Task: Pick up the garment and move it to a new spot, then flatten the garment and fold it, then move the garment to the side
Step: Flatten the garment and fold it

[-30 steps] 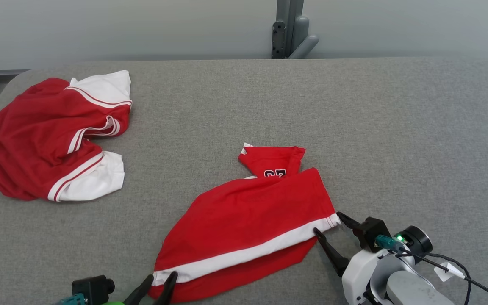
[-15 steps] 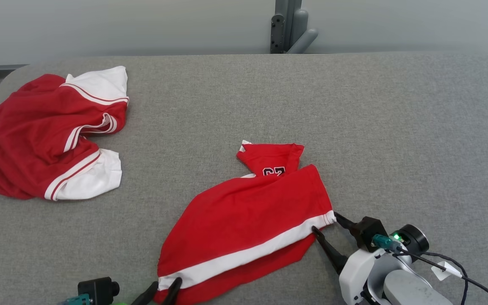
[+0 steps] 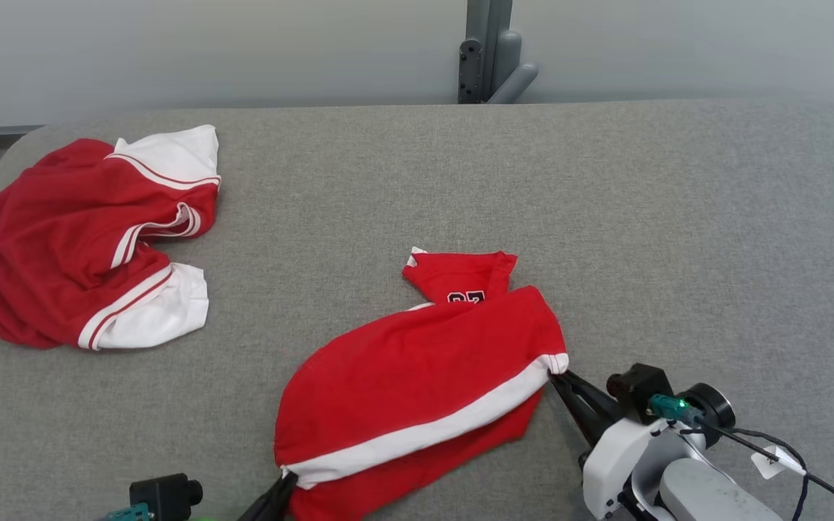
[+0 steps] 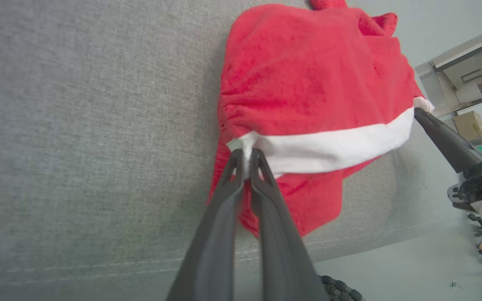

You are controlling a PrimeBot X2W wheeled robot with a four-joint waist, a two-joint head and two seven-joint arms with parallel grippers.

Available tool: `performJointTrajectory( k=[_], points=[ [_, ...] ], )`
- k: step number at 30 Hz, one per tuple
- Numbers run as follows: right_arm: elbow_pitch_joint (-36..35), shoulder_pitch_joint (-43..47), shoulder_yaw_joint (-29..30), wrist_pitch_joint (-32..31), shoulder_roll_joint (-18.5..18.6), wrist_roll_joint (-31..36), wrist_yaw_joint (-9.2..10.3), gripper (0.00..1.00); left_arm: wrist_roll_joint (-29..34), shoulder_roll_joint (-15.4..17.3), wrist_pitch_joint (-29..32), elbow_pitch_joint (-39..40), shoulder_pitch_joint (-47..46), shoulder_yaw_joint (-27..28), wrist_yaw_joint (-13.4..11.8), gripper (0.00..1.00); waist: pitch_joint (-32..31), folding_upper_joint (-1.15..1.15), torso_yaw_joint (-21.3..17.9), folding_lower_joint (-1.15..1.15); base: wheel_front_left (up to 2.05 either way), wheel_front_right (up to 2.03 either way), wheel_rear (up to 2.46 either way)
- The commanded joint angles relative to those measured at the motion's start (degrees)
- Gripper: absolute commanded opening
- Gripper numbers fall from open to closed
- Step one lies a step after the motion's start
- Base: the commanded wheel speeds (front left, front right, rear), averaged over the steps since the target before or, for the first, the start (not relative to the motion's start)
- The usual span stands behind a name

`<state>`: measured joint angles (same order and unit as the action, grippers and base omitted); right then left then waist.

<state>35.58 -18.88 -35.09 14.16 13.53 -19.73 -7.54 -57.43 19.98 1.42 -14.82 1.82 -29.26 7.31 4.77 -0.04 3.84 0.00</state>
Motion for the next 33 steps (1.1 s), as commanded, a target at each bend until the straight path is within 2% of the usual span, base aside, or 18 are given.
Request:
performJointTrajectory(
  k=[1, 7, 13, 17, 21, 26, 30, 33],
  points=[
    [-1.36, 1.27, 0.91, 0.36, 0.52, -1.23, 0.10, 0.00, -0.84, 0.75, -0.82, 1.01, 0.82, 0.47, 0.23, 0.00, -0.92, 0.04, -0.29, 0.00, 0.00, 0.00, 0.00],
    [-9.49, 4.04, 5.79, -0.03, 2.60, -6.69, 0.10, 0.00, -2.00, 2.90, -2.98, 8.71, 2.82, 2.74, 0.22, 0.00, -3.15, 0.04, -1.27, 0.00, 0.00, 0.00, 0.00],
    [-22.47, 6.56, 9.96, -4.38, 5.63, -12.25, 0.10, 0.00, -5.89, 5.13, -1.91, 23.65, 4.41, 5.34, 0.16, 0.00, -4.45, 0.04, -2.95, 0.00, 0.00, 0.00, 0.00],
    [-32.22, 5.43, 13.17, -8.77, 7.54, -15.97, 0.08, 0.00, -5.30, 7.68, 0.42, 32.40, 1.28, 6.70, -0.95, 0.00, -2.93, 0.04, -4.14, 0.00, 0.00, 0.00, 0.00],
    [-37.69, 2.02, 15.90, -12.14, 8.68, -18.71, 0.08, 0.00, -6.04, 8.89, 2.58, 35.69, -4.12, 8.49, -1.69, 0.00, -0.14, 0.04, -4.79, 0.00, 0.00, 0.00, 0.00],
    [-38.51, -9.81, 18.68, -16.86, 8.06, -18.65, 0.07, 0.00, -4.27, 11.25, 7.96, 32.54, -20.61, 10.24, -1.21, 0.00, 6.98, 0.04, -5.46, 0.00, 0.00, 0.00, 0.00],
    [-31.43, -21.54, 21.20, -16.99, 3.75, -16.57, 0.07, 0.00, -2.45, 10.16, 10.45, 23.39, -37.13, 10.41, -0.73, 0.00, 12.51, 0.04, -5.70, 0.00, 0.00, 0.00, 0.00],
    [-23.22, -30.46, 24.20, -13.21, -0.64, -11.98, 0.10, 0.00, 0.14, 7.88, 8.82, 13.93, -48.57, 9.93, -0.34, 0.00, 14.94, 0.04, -6.07, 0.00, 0.00, 0.00, 0.00]
  ],
)
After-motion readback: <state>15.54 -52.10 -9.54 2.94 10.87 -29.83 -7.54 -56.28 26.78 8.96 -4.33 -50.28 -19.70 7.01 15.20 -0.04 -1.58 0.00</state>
